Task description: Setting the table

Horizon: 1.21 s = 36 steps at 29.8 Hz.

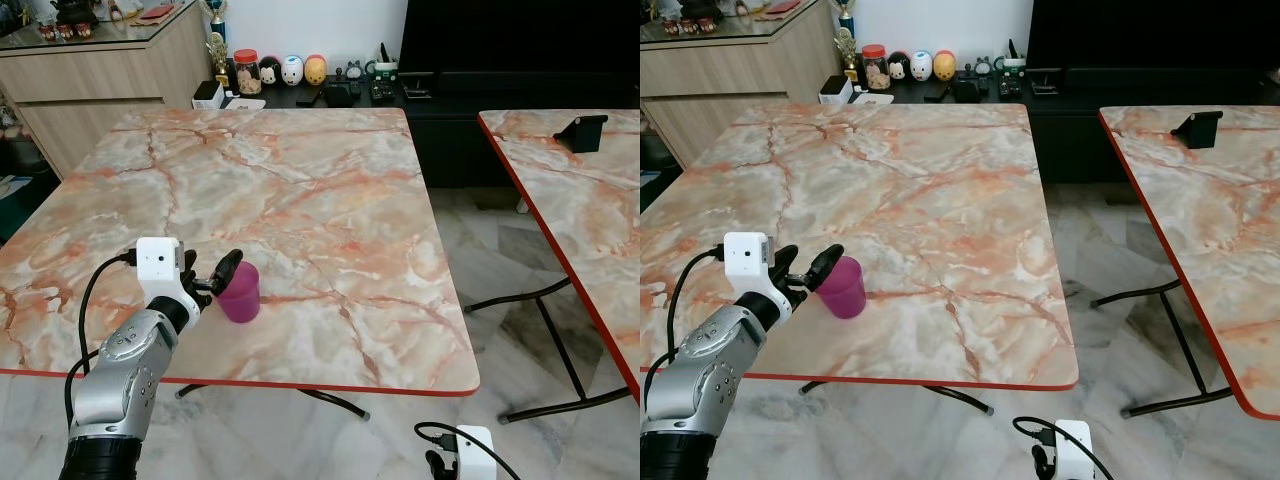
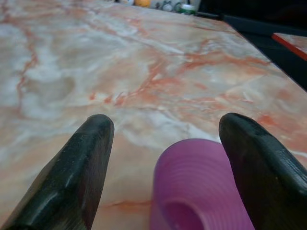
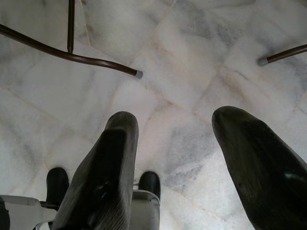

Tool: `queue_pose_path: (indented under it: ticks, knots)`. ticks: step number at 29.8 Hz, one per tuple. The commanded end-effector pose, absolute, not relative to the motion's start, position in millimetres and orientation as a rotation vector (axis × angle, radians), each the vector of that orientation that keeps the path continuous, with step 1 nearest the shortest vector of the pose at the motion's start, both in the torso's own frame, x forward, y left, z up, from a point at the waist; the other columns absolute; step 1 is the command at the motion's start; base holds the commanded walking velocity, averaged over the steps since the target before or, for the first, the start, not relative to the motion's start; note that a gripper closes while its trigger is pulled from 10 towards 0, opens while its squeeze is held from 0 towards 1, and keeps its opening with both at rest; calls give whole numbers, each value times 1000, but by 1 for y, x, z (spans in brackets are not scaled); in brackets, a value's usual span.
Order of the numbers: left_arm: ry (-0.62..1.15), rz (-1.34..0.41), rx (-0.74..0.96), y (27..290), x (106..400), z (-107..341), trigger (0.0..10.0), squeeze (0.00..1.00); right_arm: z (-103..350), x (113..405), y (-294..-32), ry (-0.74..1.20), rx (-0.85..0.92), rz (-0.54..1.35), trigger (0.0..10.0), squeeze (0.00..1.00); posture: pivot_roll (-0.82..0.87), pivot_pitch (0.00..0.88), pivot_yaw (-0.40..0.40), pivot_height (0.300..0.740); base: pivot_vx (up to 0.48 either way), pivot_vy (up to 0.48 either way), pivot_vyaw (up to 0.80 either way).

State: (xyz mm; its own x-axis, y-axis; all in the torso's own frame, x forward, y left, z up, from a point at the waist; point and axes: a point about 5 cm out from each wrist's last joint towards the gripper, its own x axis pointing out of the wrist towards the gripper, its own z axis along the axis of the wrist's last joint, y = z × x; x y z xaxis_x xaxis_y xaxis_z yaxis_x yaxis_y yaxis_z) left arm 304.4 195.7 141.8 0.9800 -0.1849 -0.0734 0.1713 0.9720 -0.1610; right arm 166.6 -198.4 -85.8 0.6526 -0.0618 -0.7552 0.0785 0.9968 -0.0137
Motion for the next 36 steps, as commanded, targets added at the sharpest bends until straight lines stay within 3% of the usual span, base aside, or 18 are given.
queue_pose_path:
  ticks: [1,36]
  knots:
    - [118,-145,-125,201,308,144,10000,0,-87,165,-197,865,30,-78,10000,0,44,0,36,740,0,0,0]
    - [273,-210,-66,200,306,147,10000,0,-86,167,-197,862,36,-80,10000,0,56,0,46,740,0,0,0]
